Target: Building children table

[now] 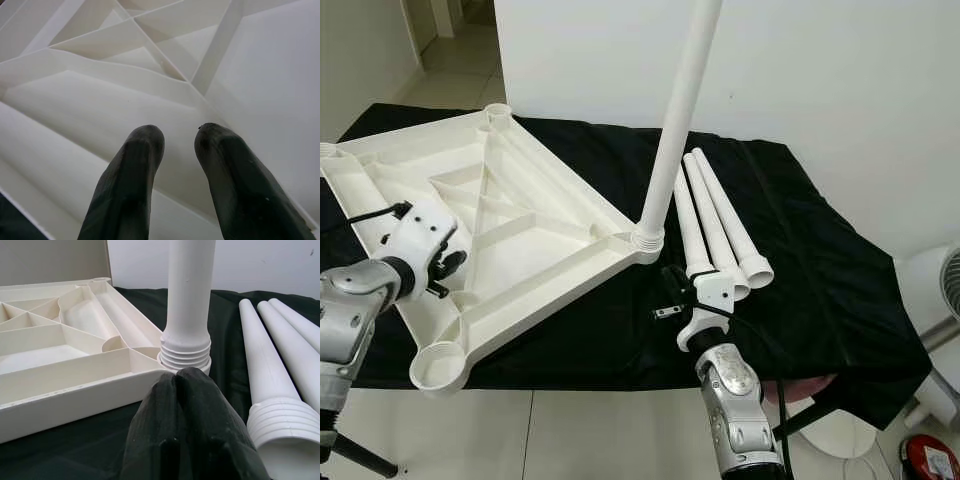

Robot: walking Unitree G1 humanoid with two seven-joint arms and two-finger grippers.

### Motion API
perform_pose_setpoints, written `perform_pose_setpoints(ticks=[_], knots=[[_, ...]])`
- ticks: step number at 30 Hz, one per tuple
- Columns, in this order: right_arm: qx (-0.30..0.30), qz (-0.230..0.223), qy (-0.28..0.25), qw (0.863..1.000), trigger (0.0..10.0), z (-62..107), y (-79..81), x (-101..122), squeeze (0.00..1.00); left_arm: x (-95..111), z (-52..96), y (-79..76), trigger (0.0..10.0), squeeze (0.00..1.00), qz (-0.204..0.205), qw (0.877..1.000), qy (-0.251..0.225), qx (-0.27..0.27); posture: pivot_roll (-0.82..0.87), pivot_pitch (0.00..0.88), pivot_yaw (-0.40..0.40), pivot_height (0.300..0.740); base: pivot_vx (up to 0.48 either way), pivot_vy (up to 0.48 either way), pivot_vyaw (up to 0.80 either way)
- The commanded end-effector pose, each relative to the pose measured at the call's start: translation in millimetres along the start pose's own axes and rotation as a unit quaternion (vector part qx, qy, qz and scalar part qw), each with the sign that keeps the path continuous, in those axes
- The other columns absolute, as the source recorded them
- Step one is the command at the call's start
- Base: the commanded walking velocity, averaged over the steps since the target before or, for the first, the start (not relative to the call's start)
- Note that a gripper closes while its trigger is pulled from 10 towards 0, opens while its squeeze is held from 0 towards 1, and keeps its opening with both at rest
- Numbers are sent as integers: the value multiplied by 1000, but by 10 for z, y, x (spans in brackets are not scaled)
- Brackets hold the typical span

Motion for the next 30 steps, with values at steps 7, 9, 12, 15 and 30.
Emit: perform_pose_setpoints(ticks=[7, 9, 12, 15, 30], knots=[[-10, 8, 9, 1000, 10000, 34, -86, -45, 0, -173, 4, 134, 10000, 0, -57, 993, 37, 93, 9, 0, -108, 740, 0, 0, 0], [-10, 8, 9, 1000, 10000, 34, -92, -45, 0, -202, -7, 56, 10000, 0, -62, 994, 43, 74, 8, 0, -110, 740, 0, 0, 0], [-11, 9, 9, 1000, 10000, 37, -102, -44, 0, -246, -52, -89, 10000, 0, -70, 996, 51, 38, 7, 0, -111, 740, 0, 0, 0], [-10, 10, 10, 1000, 10000, 40, -103, -47, 0, -259, -84, -176, 10000, 0, -77, 995, 54, 18, 7, 0, -111, 740, 0, 0, 0], [-16, 9, 10, 1000, 10000, 45, -127, -44, 0, -79, -198, -709, 10000, 0, -92, 993, 28, -69, -13, 0, -96, 740, 0, 0, 0]])
Point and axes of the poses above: a point about 5 cm out from each wrist's last joint towards the gripper, its own z axis pointing back from the gripper into the wrist, its own x axis along the axis of the wrist's last joint, y = z × x, the point moved 6 cm from there along -z, pointing out of the wrist towards the gripper, and after that the axes turned 11 degrees about z, right-handed, at the moved point
